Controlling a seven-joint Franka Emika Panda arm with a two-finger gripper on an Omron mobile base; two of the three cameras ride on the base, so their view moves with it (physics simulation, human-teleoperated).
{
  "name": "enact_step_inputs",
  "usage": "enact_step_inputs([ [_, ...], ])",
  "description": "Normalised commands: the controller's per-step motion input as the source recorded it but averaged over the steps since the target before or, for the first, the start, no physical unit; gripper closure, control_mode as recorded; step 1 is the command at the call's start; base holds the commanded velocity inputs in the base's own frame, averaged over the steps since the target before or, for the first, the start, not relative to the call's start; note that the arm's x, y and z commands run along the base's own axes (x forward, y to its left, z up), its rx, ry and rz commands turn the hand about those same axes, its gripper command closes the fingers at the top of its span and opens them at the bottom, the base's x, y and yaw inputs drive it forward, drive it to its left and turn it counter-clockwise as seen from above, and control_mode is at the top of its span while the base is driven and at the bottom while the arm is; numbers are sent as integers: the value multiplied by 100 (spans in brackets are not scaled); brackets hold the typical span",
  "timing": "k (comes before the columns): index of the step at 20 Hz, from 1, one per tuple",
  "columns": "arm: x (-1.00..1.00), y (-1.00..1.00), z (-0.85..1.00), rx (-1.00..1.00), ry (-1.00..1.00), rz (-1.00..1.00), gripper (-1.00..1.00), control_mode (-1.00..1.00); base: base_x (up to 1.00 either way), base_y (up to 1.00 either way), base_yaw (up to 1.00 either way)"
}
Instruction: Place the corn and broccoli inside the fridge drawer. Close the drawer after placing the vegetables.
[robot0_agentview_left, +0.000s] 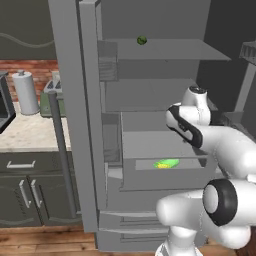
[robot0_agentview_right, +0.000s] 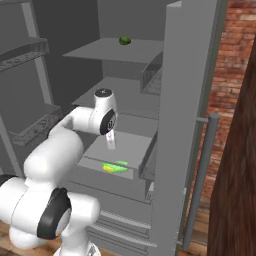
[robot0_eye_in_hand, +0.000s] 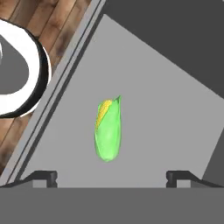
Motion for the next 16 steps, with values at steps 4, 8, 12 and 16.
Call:
enact_step_inputs([
  [4, -85, 8, 62, 1, 0, -21, -100, -100, 0, 0, 0],
  [8, -68, 19, 22, 0, 0, -20, -100, -100, 0, 0, 0],
  [12, -21, 7, 0, 0, 0, -5, -100, -100, 0, 0, 0],
  [16, -1, 3, 0, -1, 0, 0, -100, -100, 0, 0, 0],
])
